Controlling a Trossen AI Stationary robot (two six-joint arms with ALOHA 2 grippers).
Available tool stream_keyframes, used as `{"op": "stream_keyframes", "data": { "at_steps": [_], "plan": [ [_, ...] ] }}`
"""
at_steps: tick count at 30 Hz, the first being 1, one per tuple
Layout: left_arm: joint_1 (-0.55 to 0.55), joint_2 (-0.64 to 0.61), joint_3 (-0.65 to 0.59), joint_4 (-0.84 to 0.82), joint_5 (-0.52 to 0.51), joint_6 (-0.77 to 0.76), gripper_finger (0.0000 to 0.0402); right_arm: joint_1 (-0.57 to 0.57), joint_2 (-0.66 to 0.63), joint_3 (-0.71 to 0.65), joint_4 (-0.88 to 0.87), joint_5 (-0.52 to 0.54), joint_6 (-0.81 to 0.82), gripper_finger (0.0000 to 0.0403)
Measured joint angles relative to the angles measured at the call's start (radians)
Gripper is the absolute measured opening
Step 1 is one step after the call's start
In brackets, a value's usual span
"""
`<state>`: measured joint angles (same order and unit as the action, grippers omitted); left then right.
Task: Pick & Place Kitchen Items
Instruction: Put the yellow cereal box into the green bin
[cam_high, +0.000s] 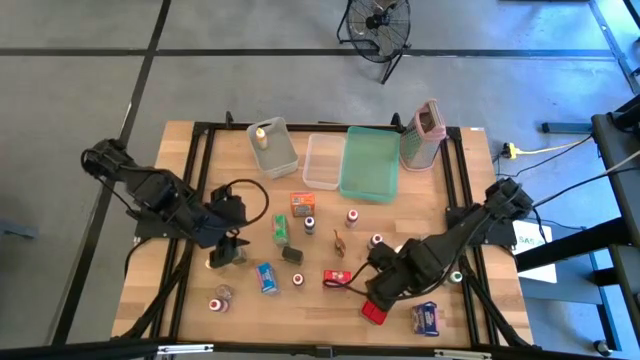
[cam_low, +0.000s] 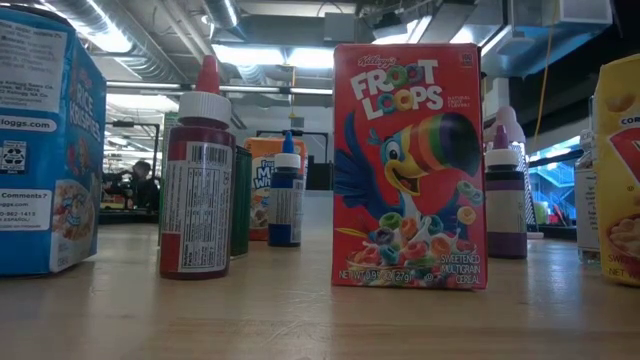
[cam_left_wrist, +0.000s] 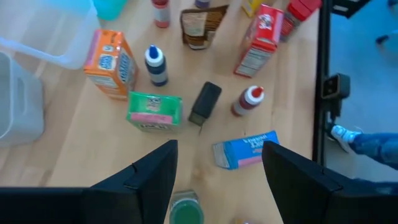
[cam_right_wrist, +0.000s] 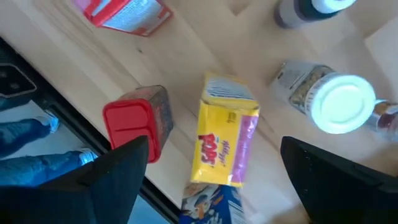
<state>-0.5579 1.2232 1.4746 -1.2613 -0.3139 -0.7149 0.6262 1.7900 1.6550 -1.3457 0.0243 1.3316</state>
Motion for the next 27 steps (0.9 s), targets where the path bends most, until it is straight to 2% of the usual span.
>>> {"op": "stream_keyframes", "data": {
  "at_steps": [15, 27],
  "plan": [
    [-0.115, 0.0, 0.0, 0.0, -0.039, -0.047, 0.023, 0.016, 0.002, 0.0, 0.004, -0.001, 0.075, 0.0367],
    [-0.129, 0.0, 0.0, 0.0, -0.051, -0.068, 0.023, 0.018, 0.003, 0.0, 0.004, -0.001, 0.073, 0.0367]
  ]
}}
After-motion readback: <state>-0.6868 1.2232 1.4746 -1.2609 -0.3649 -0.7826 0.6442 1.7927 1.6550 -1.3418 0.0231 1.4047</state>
